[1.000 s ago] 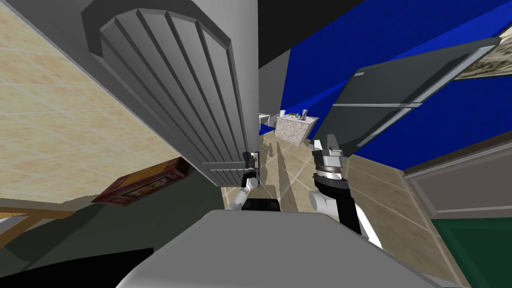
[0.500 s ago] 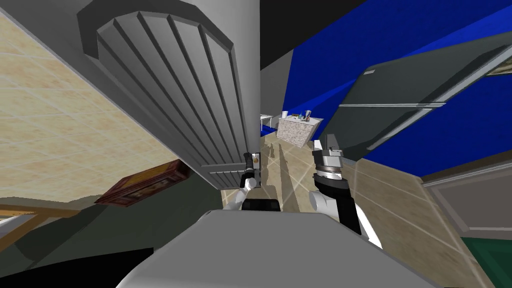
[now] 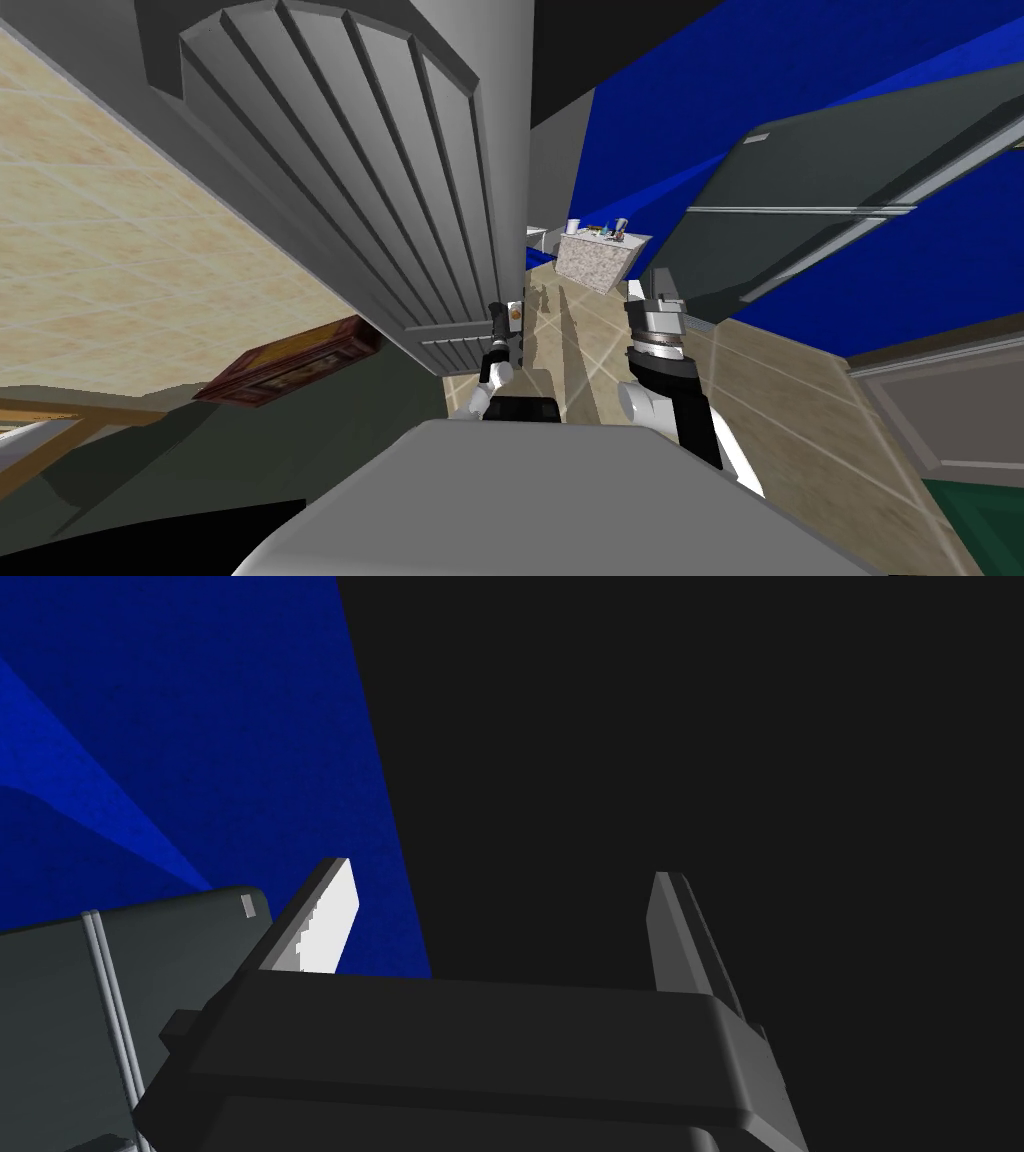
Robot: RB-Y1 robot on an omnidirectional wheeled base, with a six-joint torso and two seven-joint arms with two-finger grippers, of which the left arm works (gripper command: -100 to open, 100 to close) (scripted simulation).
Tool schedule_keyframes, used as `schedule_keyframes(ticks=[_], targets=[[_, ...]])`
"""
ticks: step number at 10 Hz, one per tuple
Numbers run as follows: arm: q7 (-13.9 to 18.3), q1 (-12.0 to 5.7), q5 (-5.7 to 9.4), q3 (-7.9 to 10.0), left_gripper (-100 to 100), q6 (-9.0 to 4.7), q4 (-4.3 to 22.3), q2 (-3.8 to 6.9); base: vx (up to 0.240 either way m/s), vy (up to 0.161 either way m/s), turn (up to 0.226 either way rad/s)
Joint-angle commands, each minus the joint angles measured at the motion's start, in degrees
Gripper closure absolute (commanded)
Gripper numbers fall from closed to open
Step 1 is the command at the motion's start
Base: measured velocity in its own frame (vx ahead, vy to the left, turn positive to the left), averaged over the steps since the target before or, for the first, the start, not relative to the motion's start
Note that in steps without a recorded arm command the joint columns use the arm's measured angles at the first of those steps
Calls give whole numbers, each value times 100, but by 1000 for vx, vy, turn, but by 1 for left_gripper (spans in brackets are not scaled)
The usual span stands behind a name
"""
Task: Push the door open
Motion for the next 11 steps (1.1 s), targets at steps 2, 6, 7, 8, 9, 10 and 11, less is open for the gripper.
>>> schedule_keyframes(ticks=[2, 6, 7, 8, 9, 10, 11], targets=[[-273, 223, 224, -410, -100, -320, -262, 30, -75, 17, -1], [-630, 522, 563, -1076, -100, -849, -576, -79, -84, -9, 2], [-707, 587, 637, -1223, -100, -964, -644, -129, -82, -8, 1], [-776, 645, 703, -1353, -100, -1066, -705, -183, -75, -24, -1], [-835, 694, 758, -1461, -100, -1152, -756, -237, -55, -25, 3], [-880, 732, 801, -1546, -100, -1219, -796, -285, -48, -18, 2], [-883, 727, 786, -1476, -100, -1140, -829, -237, -22, -8, -1]])
